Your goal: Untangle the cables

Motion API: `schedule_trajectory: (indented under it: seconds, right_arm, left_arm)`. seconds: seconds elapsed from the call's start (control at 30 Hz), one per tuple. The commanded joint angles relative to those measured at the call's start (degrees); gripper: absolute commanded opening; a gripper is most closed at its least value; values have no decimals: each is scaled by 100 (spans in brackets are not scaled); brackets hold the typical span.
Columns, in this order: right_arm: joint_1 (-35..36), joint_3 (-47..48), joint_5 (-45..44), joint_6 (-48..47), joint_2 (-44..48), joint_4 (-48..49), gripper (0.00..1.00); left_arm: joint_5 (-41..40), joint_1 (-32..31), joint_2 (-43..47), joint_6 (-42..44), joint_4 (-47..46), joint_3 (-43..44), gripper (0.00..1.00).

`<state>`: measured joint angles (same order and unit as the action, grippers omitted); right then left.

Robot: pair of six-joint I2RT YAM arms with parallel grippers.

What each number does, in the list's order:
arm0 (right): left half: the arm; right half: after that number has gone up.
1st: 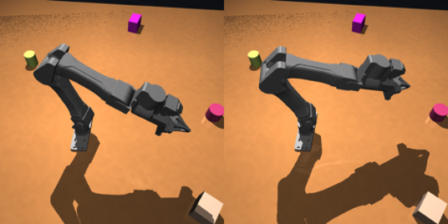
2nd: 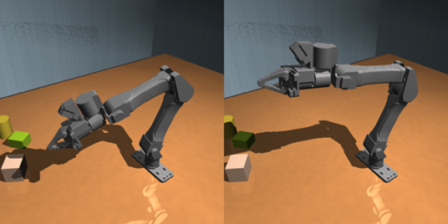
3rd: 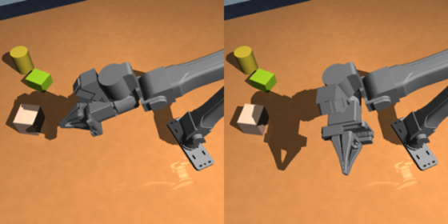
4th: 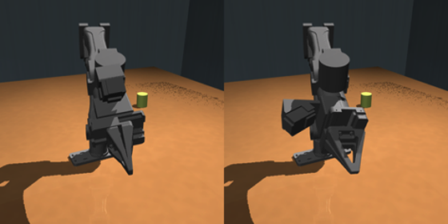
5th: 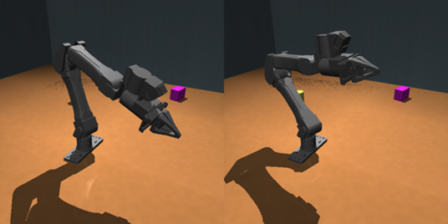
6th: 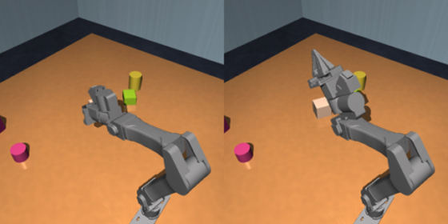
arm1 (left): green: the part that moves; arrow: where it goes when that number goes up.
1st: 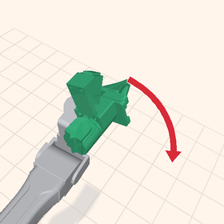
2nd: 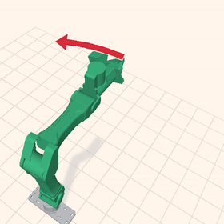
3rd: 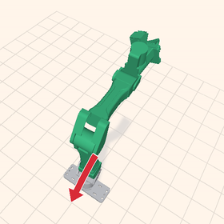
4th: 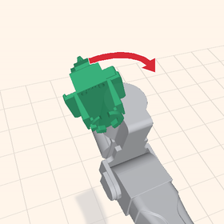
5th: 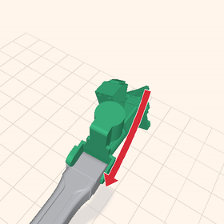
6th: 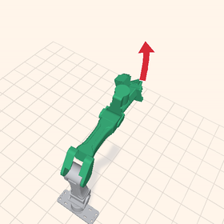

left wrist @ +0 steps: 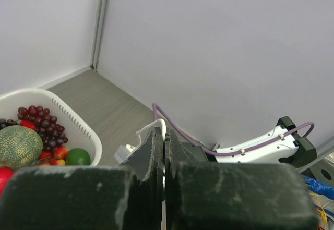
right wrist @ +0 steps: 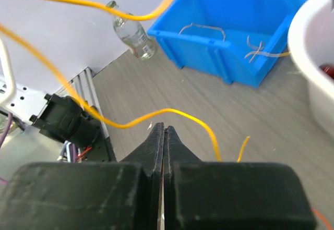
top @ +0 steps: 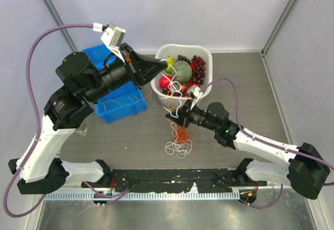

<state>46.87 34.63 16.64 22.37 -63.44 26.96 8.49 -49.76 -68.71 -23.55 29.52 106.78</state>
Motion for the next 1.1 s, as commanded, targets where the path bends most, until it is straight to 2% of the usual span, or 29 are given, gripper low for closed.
schedule_trajectory:
  seconds: [0.0, 0.2, 0.3, 0.37, 0.4, 0.43, 0.47, 0.5, 0.53, 0.57, 0.6, 0.63, 0.7, 0.77, 0.83, 0.93, 1.0, 1.07]
  right_arm:
    - [6, -378, 25, 531, -2, 726, 1]
    - [-3, -1009, -3030, 1434, 665, -1469, 1]
    - [-90, -1274, -3360, 1595, 1105, -2009, 1]
    - [-143, -1362, -2844, 1245, 1351, -1801, 1]
    - [-152, -1319, -2407, 930, 1508, -1739, 15]
    - [-143, -1258, -2194, 797, 1553, -1642, 24]
    - [-143, -1092, -2035, 491, 1624, -1641, 44]
    - [-152, -986, -2025, 340, 1624, -1624, 60]
    - [-152, -828, -1990, 86, 1607, -1572, 64]
    - [-161, -740, -1937, -82, 1554, -1388, 74]
    - [-230, -556, -1754, -266, 1389, -1273, 77]
    - [-292, -450, -1396, -329, 1239, -1116, 78]
    - [-503, 25, -107, -522, 747, -1018, 80]
    - [-530, 455, 546, -706, 212, -869, 79]
    - [-521, 605, 830, -804, -105, -650, 77]
    - [-521, 667, 665, -734, -318, -368, 72]
    - [-521, 668, 638, -577, -397, -218, 57]
    - [-521, 519, 700, -340, -415, 45, 30]
  left_arm:
    - [21, -8, 130, 96, -183, 149, 0]
    - [-172, -16, 200, 246, -122, 282, 0]
    - [-251, -17, 244, 263, -165, 282, 0]
    - [-225, -16, 235, 255, -157, 282, 0]
    - [-208, -8, 209, 246, -131, 299, 0]
    - [-199, -16, 200, 237, -113, 325, 0]
    - [-190, -16, 191, 237, -96, 317, 0]
    - [-164, -16, 200, 228, -69, 326, 0]
    - [-164, -16, 200, 228, -43, 317, 0]
    - [-164, -16, 191, 219, -25, 308, 0]
    - [-146, -16, 208, 211, -8, 291, 0]
    - [-137, -16, 209, 193, 10, 282, 0]
    - [-93, -17, 209, 149, 36, 325, 0]
    - [-50, -16, 209, 123, 54, 334, 0]
    - [-32, -16, 235, 96, 63, 352, 0]
    - [-23, -16, 261, 61, 80, 335, 0]
    - [-58, -16, 279, 87, 89, 300, 0]
    - [-119, -16, 297, 131, 115, 291, 0]
